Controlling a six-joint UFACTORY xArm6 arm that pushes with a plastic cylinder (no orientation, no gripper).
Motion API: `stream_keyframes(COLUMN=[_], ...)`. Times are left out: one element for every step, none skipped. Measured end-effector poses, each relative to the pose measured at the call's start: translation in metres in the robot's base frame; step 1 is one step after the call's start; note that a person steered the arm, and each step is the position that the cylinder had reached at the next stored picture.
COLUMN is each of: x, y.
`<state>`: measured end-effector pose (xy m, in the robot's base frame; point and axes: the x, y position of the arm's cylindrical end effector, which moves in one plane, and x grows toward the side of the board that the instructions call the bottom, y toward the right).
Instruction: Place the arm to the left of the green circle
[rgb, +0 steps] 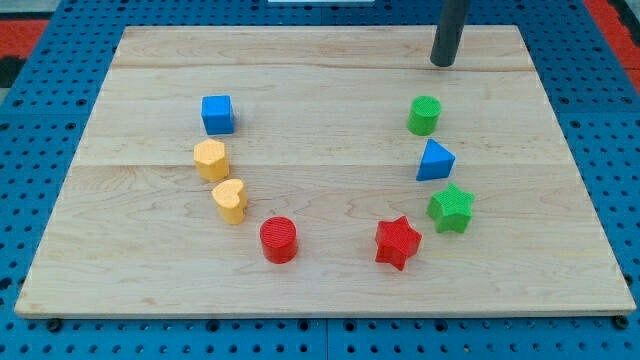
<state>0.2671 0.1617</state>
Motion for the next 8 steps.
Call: stream_keyframes(x=[0.0,0.0,0.0,0.0,0.0,0.014,0.044,0.077], y=[-0.001,-0.001,-0.01,-0.058,-0.076,-0.078,-0.083,-0.084])
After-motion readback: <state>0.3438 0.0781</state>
